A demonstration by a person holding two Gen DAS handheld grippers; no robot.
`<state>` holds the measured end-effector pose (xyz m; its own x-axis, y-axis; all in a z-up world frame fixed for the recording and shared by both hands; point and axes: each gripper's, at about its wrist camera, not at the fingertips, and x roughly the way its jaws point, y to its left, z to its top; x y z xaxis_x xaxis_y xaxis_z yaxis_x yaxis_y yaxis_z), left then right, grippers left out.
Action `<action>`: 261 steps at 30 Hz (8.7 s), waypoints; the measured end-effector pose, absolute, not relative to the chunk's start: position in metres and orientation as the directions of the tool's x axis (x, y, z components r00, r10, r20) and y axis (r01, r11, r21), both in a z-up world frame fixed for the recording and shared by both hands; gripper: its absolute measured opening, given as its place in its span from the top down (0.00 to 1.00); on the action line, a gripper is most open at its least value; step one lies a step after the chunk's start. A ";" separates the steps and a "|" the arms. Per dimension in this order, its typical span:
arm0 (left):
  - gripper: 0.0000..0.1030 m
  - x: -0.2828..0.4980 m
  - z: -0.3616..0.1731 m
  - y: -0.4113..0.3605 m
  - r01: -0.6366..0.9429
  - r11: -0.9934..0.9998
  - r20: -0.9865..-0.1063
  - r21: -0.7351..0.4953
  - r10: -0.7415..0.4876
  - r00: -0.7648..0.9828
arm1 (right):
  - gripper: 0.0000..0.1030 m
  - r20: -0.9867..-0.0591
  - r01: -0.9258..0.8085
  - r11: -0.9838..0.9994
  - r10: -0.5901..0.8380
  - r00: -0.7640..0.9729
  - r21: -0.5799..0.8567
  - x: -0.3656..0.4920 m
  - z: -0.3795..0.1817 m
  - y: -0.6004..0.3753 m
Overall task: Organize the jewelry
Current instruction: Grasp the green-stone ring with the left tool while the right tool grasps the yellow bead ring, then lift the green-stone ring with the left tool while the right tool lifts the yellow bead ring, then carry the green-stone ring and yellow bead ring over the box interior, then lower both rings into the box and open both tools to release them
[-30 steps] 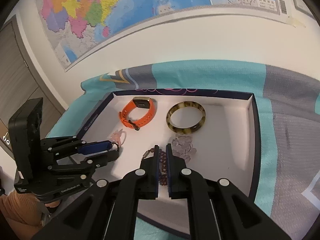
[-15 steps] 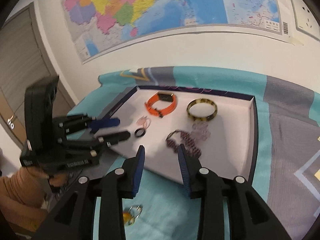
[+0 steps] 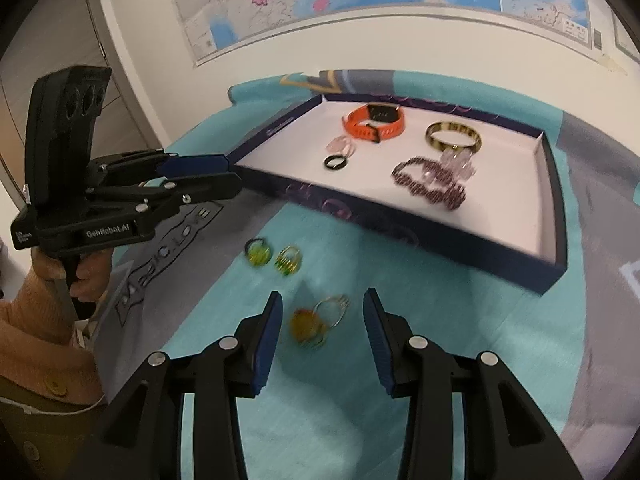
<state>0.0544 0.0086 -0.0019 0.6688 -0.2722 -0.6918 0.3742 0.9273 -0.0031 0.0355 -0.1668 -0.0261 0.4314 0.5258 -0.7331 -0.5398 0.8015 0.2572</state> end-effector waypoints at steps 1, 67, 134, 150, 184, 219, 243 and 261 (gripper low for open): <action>0.59 0.051 -0.005 0.008 0.381 0.925 -0.698 -0.003 -0.275 0.661 | 0.62 -0.735 -0.540 0.801 0.527 0.428 0.260 0.033 -0.027 -0.166; 0.74 0.025 -0.032 -0.010 0.443 0.893 -0.759 -0.080 -0.343 0.553 | 0.67 -0.718 -0.479 0.819 0.537 0.443 0.317 0.015 -0.031 -0.163; 0.74 0.042 0.007 -0.020 0.449 0.891 -0.679 -0.075 -0.375 0.631 | 0.86 -0.643 -0.501 0.817 0.552 0.531 0.287 0.035 0.009 -0.171; 0.74 0.052 0.013 -0.019 0.437 0.897 -0.668 -0.068 -0.366 0.647 | 0.86 -0.639 -0.507 0.816 0.550 0.537 0.277 0.048 0.015 -0.170; 0.74 0.085 0.023 -0.018 0.397 0.916 -0.651 -0.051 -0.332 0.683 | 0.86 -0.621 -0.499 0.823 0.545 0.563 0.270 0.082 0.027 -0.176; 0.74 0.108 0.016 -0.017 0.371 0.928 -0.670 -0.036 -0.298 0.680 | 0.86 -0.640 -0.484 0.835 0.527 0.559 0.264 0.115 0.021 -0.176; 0.74 0.128 0.007 -0.021 0.356 0.934 -0.696 -0.036 -0.279 0.662 | 0.86 -0.675 -0.470 0.851 0.490 0.552 0.233 0.142 0.011 -0.171; 0.74 0.143 -0.002 -0.026 0.340 0.940 -0.720 -0.033 -0.259 0.644 | 0.86 -0.698 -0.451 0.864 0.465 0.545 0.223 0.160 0.001 -0.167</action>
<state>0.1427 -0.0260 -0.0017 0.6437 -0.2587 -0.7202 0.3405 0.9397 -0.0333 0.1602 -0.1669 0.0015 0.5450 0.4651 -0.6976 -0.4512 0.8640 0.2234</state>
